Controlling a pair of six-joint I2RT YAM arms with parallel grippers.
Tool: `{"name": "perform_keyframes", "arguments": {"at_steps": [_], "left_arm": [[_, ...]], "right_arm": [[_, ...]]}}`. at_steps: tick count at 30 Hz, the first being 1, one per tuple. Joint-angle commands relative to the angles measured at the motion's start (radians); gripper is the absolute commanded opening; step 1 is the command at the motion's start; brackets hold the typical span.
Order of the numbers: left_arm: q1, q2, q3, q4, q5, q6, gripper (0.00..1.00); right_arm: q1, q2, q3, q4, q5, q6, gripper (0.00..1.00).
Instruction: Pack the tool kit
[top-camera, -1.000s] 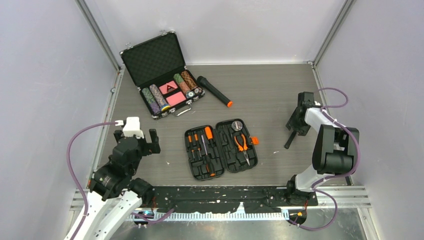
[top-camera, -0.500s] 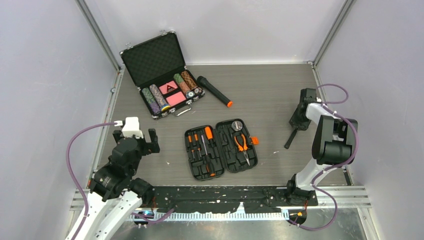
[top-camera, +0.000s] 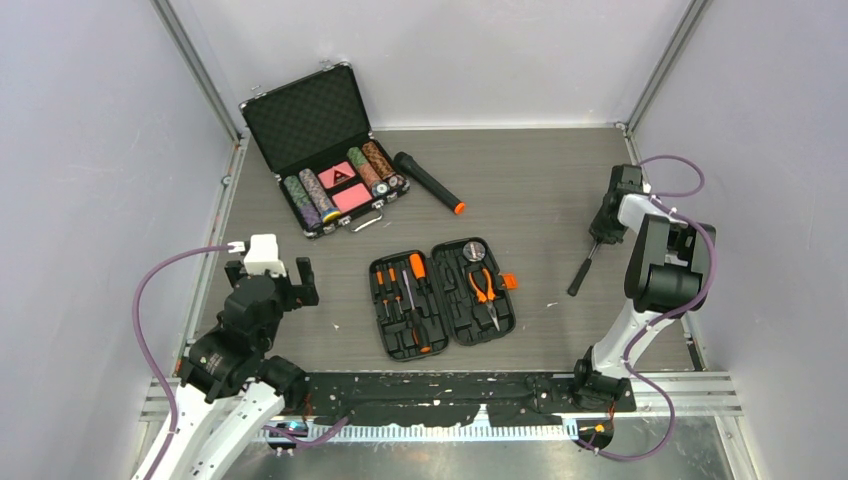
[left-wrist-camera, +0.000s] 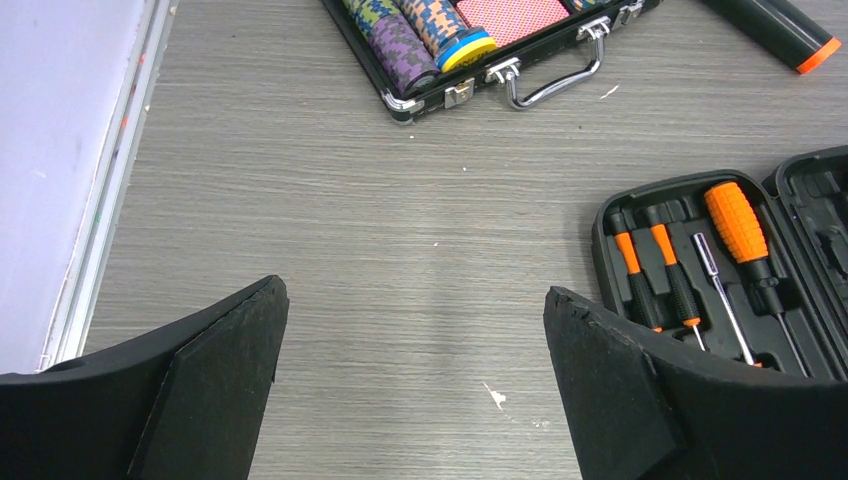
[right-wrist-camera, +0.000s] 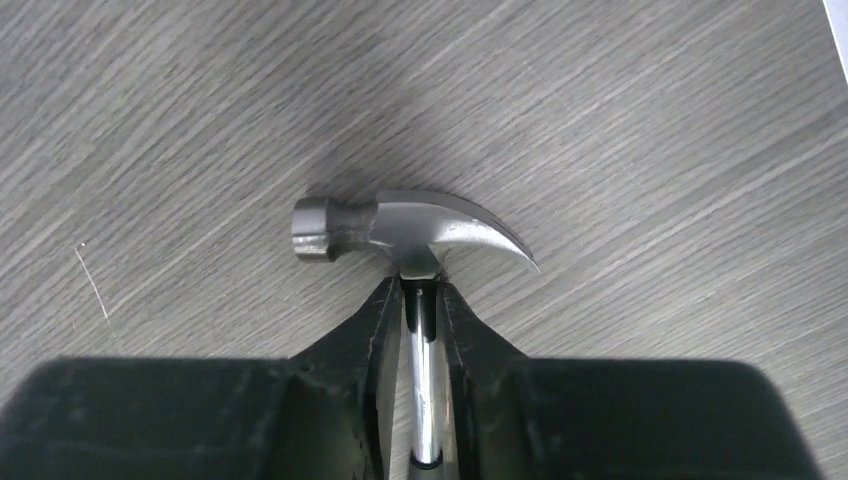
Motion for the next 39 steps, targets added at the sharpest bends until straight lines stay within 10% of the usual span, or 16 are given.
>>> {"name": "perform_keyframes", "arguments": {"at_steps": [1,18,39], "left_arm": [[0.009,-0.002,-0.005,0.057,-0.005,0.018,1.00],[0.009,0.081,0.062,0.125,0.317,-0.067,1.00],[-0.003,0.555,0.109,0.670,0.972,-0.484,0.98]], "right_arm": [[-0.006,-0.008,0.005,0.044,-0.038,-0.030,0.16],[0.321,-0.387,-0.055,0.182,-0.212,-0.182,0.06],[0.943,-0.549,-0.025,0.056,-0.518,-0.583,0.06]]}}
